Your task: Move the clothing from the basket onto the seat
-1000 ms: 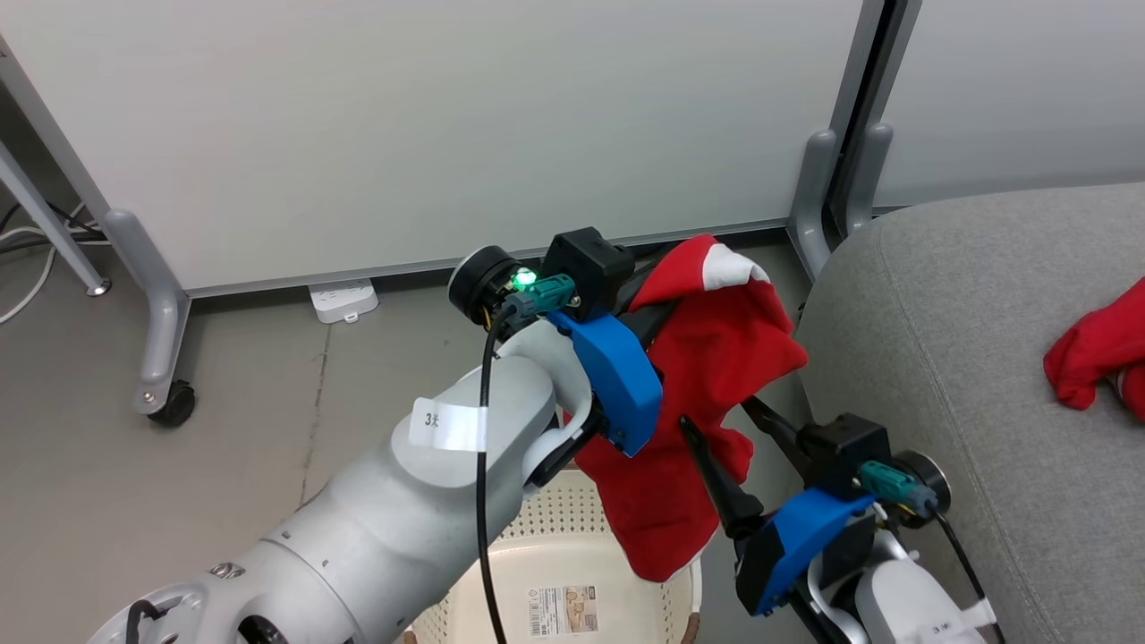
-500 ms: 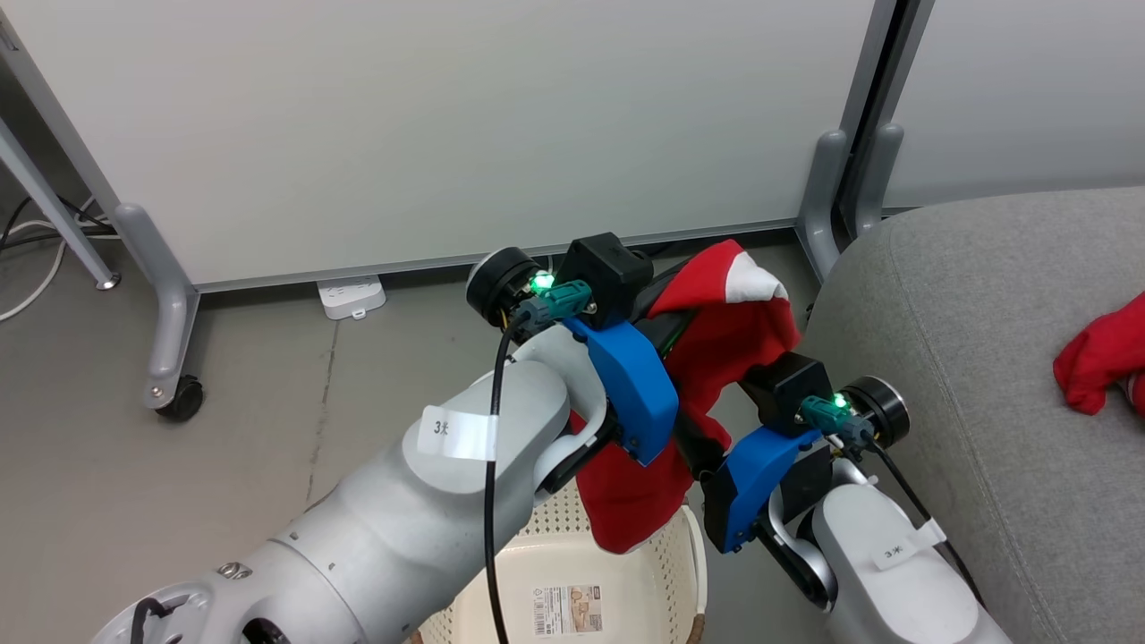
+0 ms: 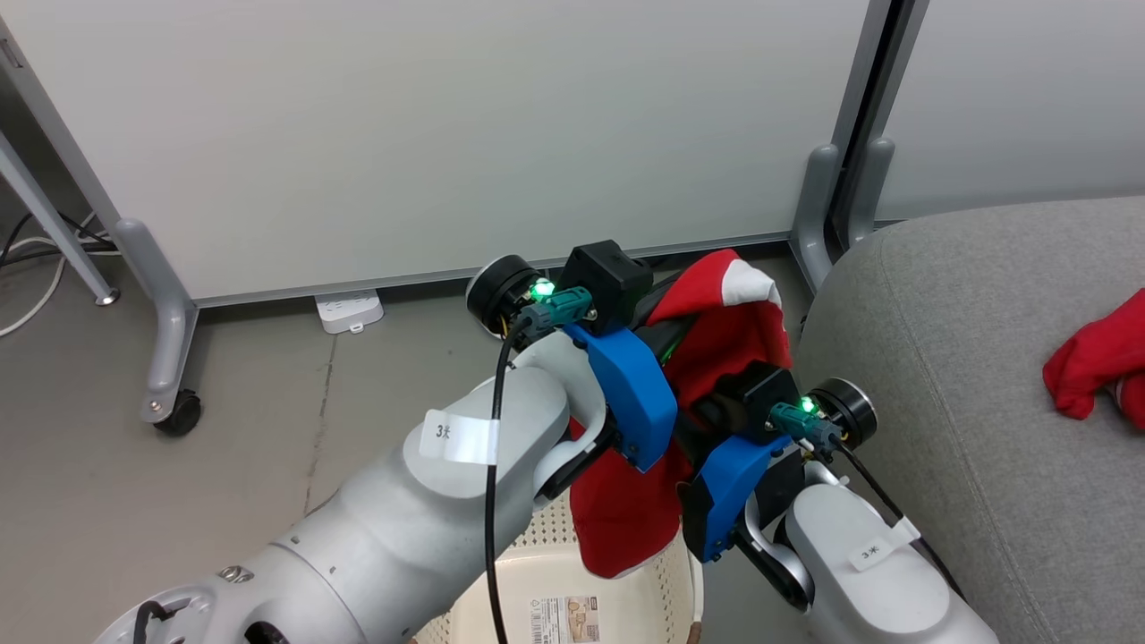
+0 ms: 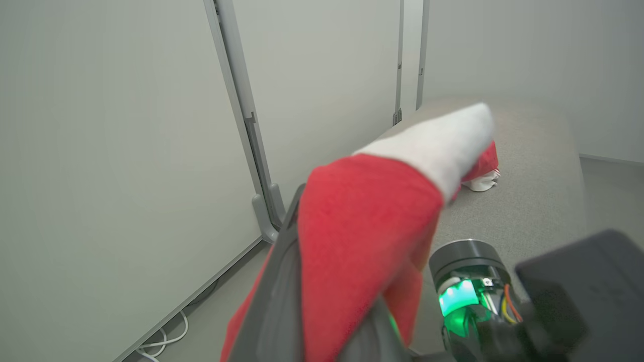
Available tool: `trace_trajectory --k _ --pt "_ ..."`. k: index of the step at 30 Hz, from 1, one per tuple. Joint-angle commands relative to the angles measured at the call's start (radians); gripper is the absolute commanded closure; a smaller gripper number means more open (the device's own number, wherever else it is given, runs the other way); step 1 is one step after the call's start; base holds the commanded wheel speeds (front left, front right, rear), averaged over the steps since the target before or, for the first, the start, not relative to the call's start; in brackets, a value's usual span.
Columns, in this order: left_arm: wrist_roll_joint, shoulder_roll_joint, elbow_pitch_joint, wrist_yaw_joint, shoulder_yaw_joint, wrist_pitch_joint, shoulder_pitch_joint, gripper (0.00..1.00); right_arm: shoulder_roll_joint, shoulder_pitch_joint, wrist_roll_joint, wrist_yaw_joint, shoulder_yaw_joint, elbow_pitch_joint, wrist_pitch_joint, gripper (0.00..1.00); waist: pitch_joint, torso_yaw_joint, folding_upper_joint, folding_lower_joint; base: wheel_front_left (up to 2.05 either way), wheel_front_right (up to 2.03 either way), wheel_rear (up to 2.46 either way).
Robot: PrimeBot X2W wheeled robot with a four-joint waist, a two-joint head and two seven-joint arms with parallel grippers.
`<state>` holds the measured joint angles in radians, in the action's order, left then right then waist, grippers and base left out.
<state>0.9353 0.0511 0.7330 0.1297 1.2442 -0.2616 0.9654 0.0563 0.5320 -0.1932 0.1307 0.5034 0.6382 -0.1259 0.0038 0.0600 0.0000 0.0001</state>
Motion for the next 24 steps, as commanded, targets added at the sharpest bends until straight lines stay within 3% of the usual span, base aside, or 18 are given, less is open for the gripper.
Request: trace_trajectory --k 1,24 --pt "0.003 -0.001 0.004 0.001 0.0 -0.005 -0.009 1.0 0.006 0.019 -0.011 0.0 0.006 0.007 -0.009 1.0 -0.002 -0.003 0.0 -0.0001 0.0 0.0 0.0" --pt "0.001 -0.001 0.062 0.001 -0.014 -0.005 -0.018 1.0 0.026 0.0 -0.04 0.0 0.026 0.007 -0.026 1.0 -0.014 -0.028 0.0 -0.0001 0.0 0.0 0.0"
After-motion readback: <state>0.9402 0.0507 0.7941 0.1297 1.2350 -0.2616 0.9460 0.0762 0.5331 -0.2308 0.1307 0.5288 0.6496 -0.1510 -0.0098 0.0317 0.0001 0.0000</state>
